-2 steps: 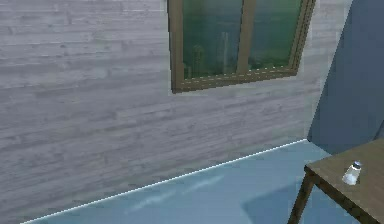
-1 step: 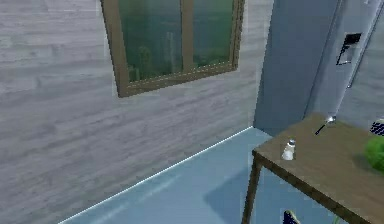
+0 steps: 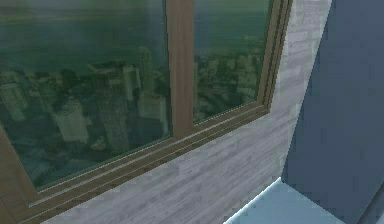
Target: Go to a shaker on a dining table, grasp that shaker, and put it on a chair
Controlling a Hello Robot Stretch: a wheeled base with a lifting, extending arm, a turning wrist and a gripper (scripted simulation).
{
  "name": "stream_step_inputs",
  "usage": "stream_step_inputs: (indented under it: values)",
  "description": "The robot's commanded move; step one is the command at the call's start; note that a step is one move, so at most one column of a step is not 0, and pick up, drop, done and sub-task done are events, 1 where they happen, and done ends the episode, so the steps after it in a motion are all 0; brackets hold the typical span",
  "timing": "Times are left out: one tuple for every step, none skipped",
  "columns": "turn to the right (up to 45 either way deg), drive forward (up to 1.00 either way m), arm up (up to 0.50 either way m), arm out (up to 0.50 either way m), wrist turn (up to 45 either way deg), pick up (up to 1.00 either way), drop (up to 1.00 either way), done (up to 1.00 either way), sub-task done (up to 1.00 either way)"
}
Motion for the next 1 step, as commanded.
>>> stream_step_inputs:
  values:
    - [0.0,0.00,0.50,0.00,0.0,0.00,0.00,0.00,0.00]
